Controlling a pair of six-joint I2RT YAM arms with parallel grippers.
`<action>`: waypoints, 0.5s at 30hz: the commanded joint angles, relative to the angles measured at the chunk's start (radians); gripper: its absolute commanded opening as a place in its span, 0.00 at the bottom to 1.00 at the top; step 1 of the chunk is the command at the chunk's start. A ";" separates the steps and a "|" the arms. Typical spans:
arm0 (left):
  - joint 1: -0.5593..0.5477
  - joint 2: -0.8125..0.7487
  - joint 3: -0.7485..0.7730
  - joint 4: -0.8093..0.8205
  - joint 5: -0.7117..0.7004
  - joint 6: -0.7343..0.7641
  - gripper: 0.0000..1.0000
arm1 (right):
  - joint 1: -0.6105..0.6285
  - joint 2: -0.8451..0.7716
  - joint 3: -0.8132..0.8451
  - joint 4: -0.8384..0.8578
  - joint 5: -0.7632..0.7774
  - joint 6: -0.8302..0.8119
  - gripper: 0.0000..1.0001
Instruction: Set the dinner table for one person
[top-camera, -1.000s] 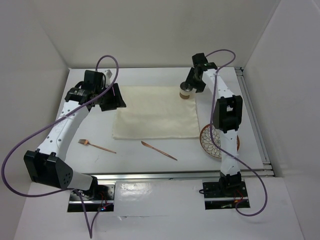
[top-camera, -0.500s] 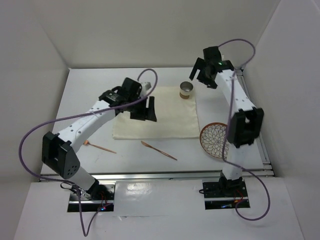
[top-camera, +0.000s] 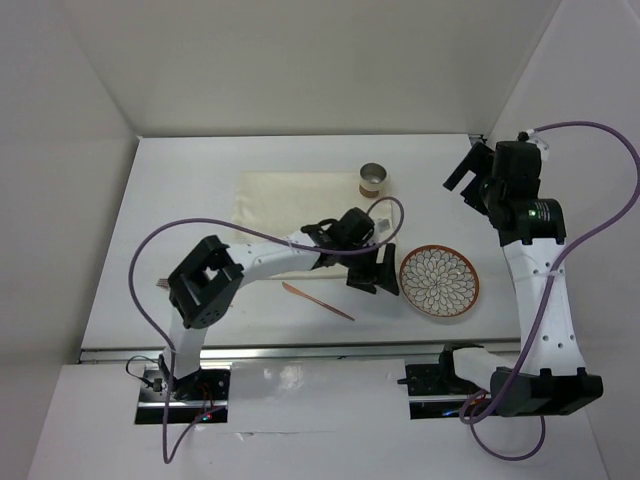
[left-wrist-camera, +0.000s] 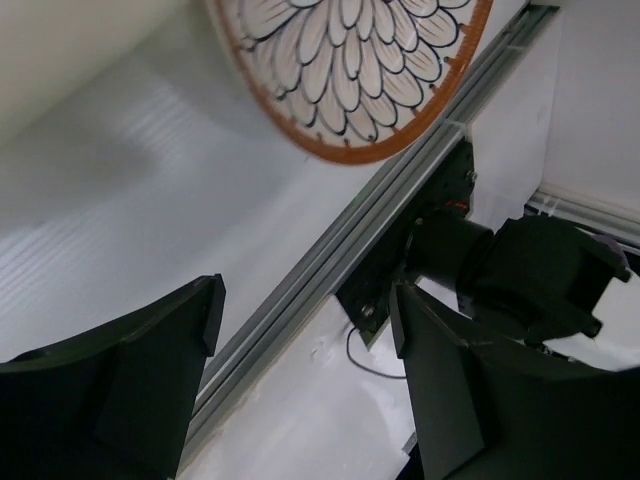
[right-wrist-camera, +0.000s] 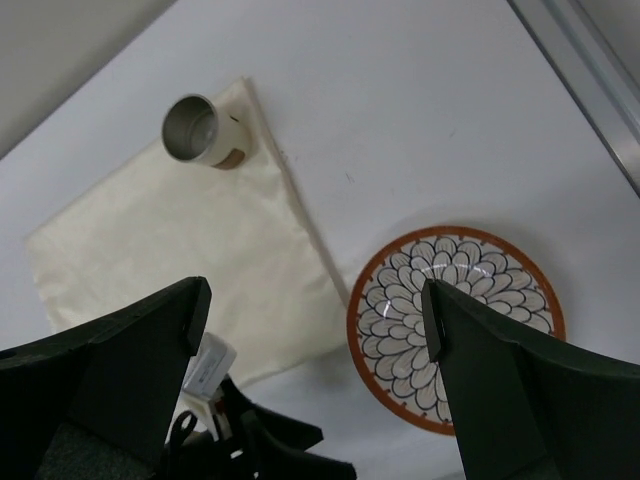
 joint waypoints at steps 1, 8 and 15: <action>-0.016 0.091 0.089 0.113 0.037 -0.135 0.84 | 0.003 -0.052 -0.001 -0.074 0.026 -0.008 1.00; -0.034 0.260 0.281 0.047 0.002 -0.114 0.79 | -0.006 -0.061 0.069 -0.117 0.007 -0.008 1.00; -0.034 0.343 0.373 -0.005 -0.089 -0.114 0.79 | -0.006 -0.070 0.088 -0.137 -0.014 0.003 1.00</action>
